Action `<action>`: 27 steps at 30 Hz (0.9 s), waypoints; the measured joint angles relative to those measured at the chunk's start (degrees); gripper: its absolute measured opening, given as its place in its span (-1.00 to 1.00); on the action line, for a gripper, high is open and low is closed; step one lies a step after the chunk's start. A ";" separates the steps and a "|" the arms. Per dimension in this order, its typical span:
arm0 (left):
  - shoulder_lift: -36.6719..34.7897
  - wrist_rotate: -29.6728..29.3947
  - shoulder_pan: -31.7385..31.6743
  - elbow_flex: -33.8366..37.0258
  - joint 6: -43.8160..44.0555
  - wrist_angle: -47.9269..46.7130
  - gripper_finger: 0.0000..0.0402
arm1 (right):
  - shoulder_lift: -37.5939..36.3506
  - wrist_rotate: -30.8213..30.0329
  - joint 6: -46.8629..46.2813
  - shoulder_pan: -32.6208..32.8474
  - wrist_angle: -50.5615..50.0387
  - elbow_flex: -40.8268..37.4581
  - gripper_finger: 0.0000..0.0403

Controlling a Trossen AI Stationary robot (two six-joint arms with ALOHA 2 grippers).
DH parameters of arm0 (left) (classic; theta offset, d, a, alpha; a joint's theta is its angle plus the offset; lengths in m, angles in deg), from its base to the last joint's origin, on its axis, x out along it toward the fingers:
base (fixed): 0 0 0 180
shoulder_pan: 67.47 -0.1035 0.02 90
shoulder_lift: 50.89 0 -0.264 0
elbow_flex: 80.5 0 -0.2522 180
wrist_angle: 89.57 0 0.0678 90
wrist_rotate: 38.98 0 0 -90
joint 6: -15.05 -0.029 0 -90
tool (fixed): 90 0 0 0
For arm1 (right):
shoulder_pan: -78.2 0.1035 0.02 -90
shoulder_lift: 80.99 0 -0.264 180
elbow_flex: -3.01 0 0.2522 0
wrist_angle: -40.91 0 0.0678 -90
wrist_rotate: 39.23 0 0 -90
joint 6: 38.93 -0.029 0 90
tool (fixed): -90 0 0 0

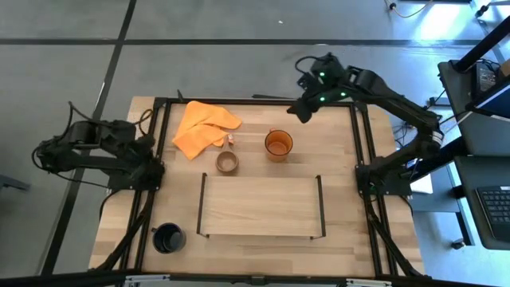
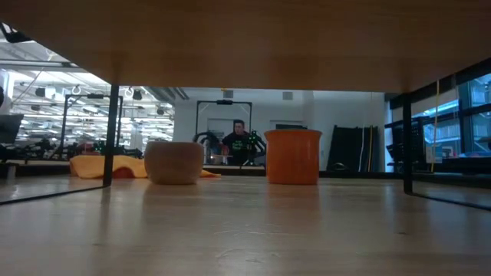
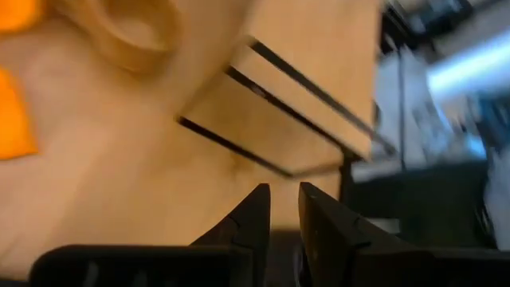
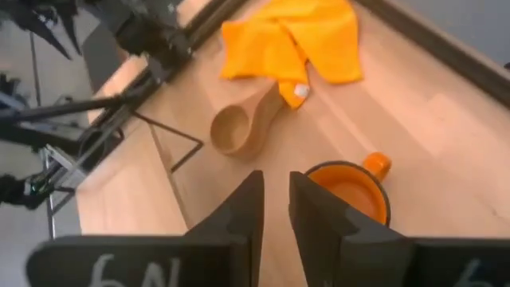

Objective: Stack small to large cups/mugs on shelf
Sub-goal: Put the dark blue mug on the shelf

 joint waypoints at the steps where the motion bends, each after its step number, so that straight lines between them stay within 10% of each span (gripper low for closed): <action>1: 0.30 2.00 0.00 0.00 -2.08 -0.42 -0.69 | 0.88 0.81 0.13 -0.01 -0.02 0.00 -0.68; 10: 10.40 6.06 3.61 -0.02 -17.40 -9.55 -0.69 | 4.22 11.31 2.19 0.69 1.07 0.00 -0.68; 17: 22.11 -8.94 10.99 -7.49 -22.89 -16.84 -0.69 | 2.85 16.33 3.60 2.39 7.14 0.00 -0.68; 27: 30.76 -7.72 23.26 -18.58 -13.76 -18.03 -0.69 | 1.99 17.94 1.75 3.22 14.73 0.02 -0.68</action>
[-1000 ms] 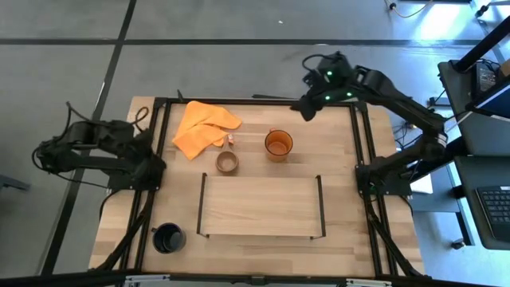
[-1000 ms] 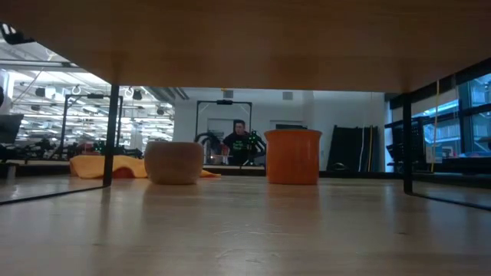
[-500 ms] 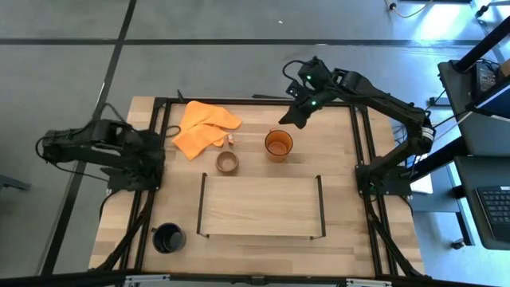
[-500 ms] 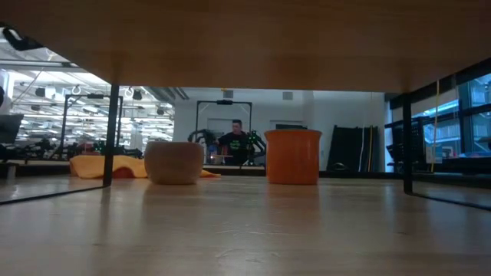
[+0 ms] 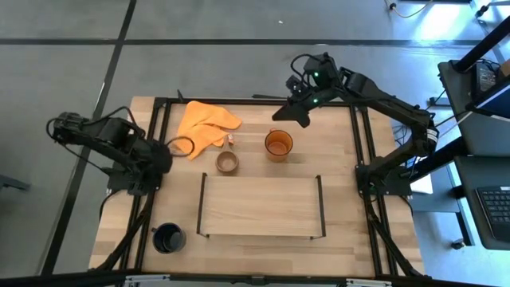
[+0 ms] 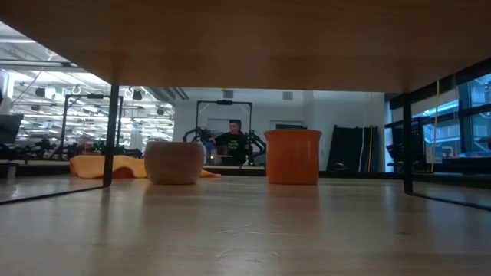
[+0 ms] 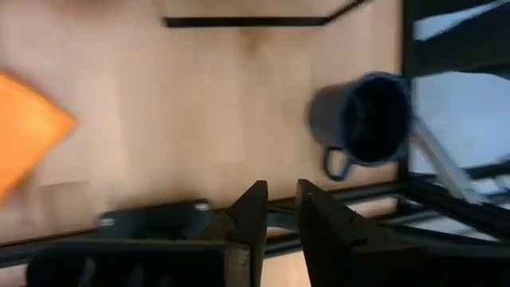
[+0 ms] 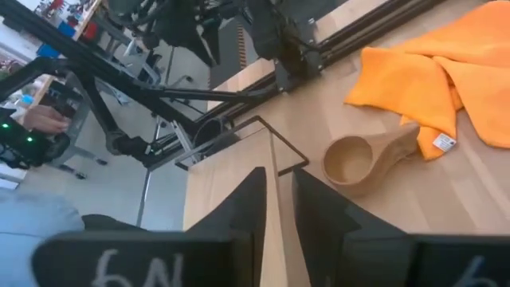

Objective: Stack small to large cups/mugs on shelf
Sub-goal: Put the dark blue mug on the shelf

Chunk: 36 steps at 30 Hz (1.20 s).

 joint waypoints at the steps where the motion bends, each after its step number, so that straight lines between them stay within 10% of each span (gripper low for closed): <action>1: 0.01 0.21 2.14 -0.38 2.47 -0.07 -0.69 | 0.00 0.02 0.25 0.02 0.00 0.00 -0.68; 14: 4.19 -13.19 28.64 7.64 21.82 11.97 -0.69 | 0.00 -1.55 0.98 0.00 1.32 0.00 -0.68; 28: 6.48 -9.28 29.96 19.70 50.38 25.76 -0.69 | 0.02 -1.66 -0.23 0.00 1.57 0.00 -0.68; 36: 6.46 -14.84 29.85 19.72 50.18 29.04 -0.69 | 0.04 -1.66 0.02 0.04 1.13 -0.02 -0.68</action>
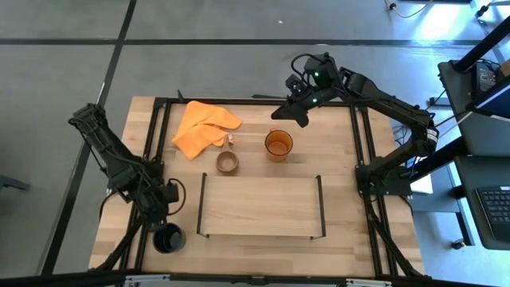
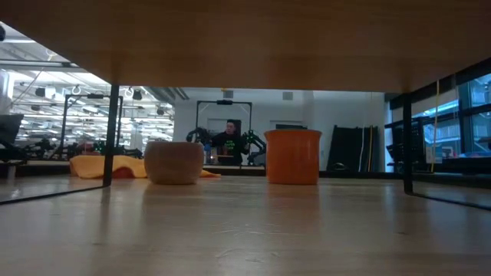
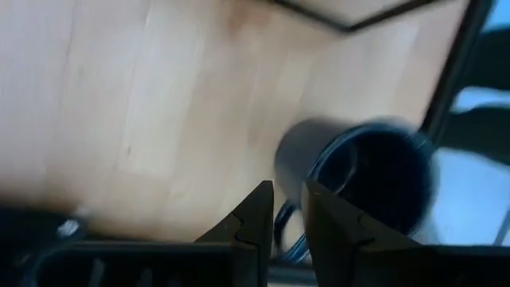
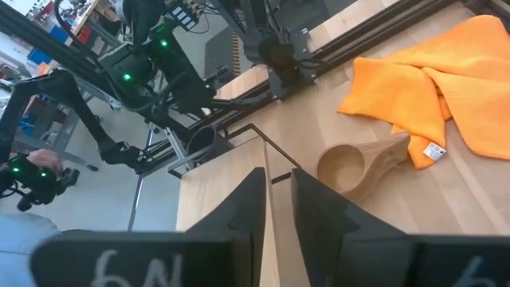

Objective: Stack small to large cups/mugs on shelf
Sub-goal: Put the dark blue mug on the shelf

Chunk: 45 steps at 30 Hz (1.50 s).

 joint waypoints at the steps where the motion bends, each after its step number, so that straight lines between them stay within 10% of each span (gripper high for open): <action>1: 0.04 -0.95 0.01 0.00 1.21 2.21 -0.69 | 0.00 0.00 0.04 0.00 -0.04 0.02 -0.68; 45: 12.79 0.93 6.71 0.49 -2.73 6.04 -0.31 | 0.02 0.00 3.03 -0.04 -2.48 -0.03 -0.68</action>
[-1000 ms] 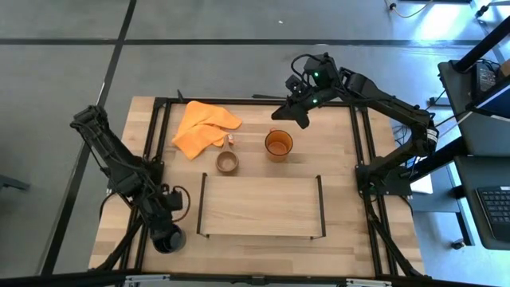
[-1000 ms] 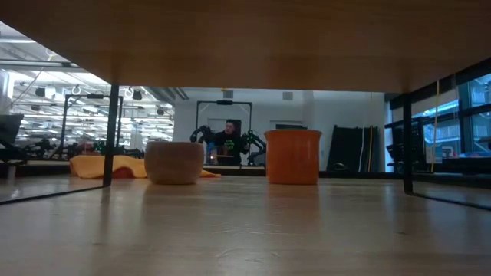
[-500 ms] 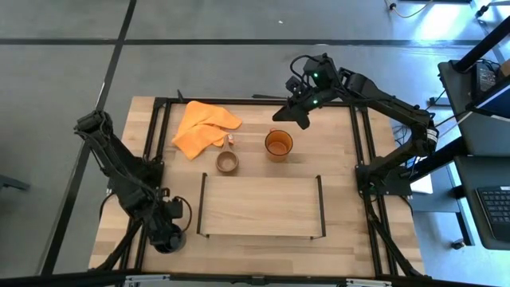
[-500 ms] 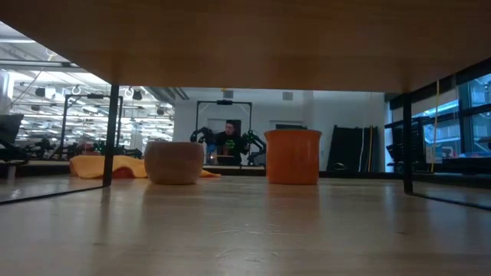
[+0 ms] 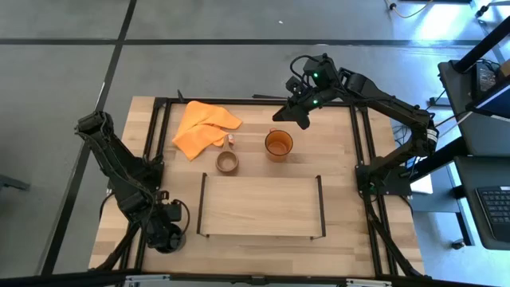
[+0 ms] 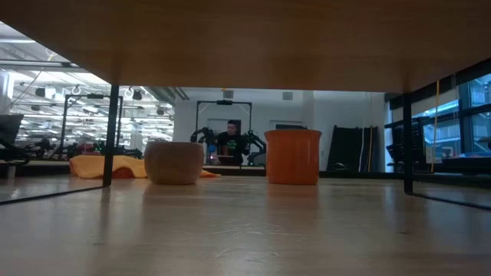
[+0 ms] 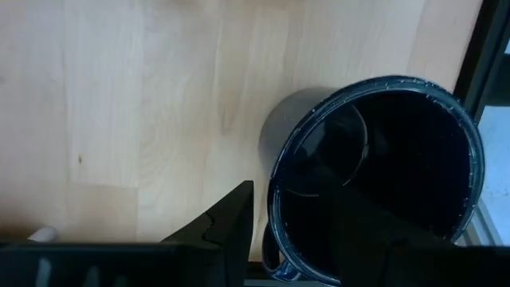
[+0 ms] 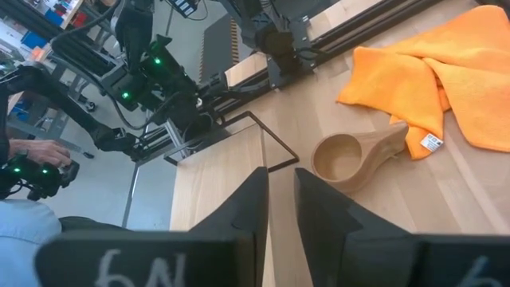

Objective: Stack small to large cups/mugs on shelf
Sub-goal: Put the dark blue mug on the shelf

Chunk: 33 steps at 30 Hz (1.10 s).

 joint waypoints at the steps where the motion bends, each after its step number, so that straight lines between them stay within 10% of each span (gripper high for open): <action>1: 0.18 0.11 0.10 0.48 0.30 0.33 -0.31 | 0.00 0.00 -0.01 0.00 -0.08 0.00 -0.68; 17: 0.57 -1.53 0.05 3.99 1.50 -0.11 -0.34 | 0.00 0.00 0.00 0.00 -0.38 0.00 -0.68; 33: 0.48 1.12 -2.48 3.97 1.29 0.24 -0.91 | 0.00 -7.74 0.21 0.00 -0.38 0.00 -0.68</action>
